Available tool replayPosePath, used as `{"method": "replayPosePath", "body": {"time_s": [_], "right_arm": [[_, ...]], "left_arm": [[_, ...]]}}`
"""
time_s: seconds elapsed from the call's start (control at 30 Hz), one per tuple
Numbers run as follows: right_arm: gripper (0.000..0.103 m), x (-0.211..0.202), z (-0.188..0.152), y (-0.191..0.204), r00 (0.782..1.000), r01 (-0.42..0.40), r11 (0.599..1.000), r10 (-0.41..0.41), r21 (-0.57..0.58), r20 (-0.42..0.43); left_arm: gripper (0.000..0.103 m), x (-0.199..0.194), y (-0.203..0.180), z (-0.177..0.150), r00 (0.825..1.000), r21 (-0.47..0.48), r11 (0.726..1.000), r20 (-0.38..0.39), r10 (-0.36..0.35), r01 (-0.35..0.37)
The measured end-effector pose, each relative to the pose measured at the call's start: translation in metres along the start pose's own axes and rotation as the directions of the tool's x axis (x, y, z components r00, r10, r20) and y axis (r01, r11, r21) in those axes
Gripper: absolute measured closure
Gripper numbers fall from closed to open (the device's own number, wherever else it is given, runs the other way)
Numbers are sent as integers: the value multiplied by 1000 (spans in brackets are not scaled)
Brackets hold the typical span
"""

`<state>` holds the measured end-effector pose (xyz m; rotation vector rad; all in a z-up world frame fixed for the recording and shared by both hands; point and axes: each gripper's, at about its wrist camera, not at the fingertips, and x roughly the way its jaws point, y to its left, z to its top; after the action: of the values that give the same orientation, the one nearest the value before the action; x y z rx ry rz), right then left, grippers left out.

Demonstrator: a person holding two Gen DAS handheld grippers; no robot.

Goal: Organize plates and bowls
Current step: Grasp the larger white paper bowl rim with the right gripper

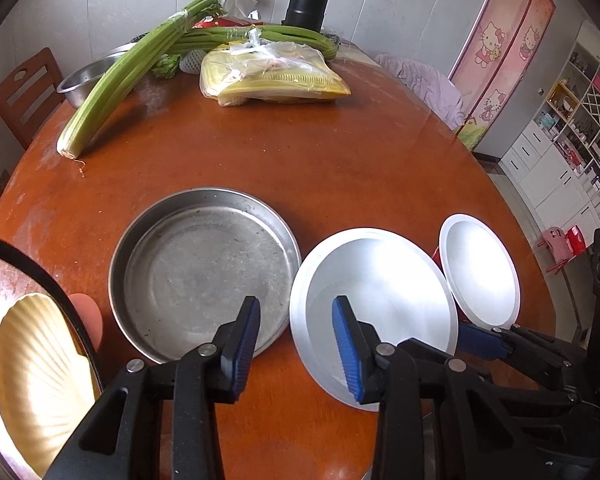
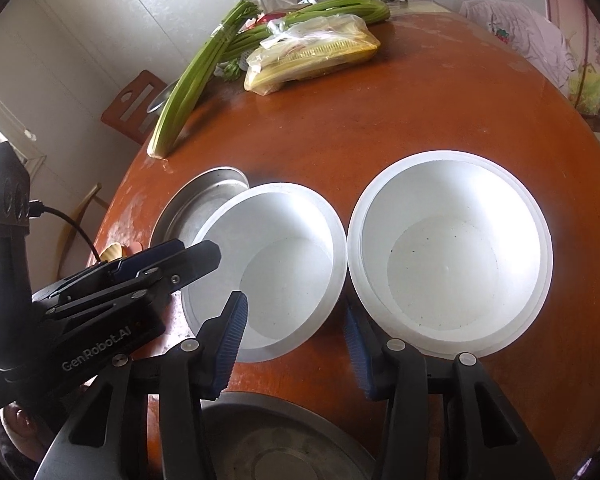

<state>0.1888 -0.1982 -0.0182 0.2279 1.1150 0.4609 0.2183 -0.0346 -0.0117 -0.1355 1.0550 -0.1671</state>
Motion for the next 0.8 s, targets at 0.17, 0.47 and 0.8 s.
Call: {"method": "replayPosePath", "body": {"time_s": [0.17, 0.47, 0.8], "right_arm": [[57, 2, 1, 2, 1000, 4, 1000, -4, -22, 2], [59, 0, 0, 10, 999, 18, 997, -16, -69, 30], [59, -17, -4, 23, 997, 23, 994, -15, -109, 71]], "left_arm": [[84, 7, -3, 1, 999, 2, 1000, -24, -22, 22], [84, 1, -2, 0, 1000, 9, 1000, -3, -6, 6], [84, -27, -4, -5, 999, 22, 1000, 47, -3, 2]]}}
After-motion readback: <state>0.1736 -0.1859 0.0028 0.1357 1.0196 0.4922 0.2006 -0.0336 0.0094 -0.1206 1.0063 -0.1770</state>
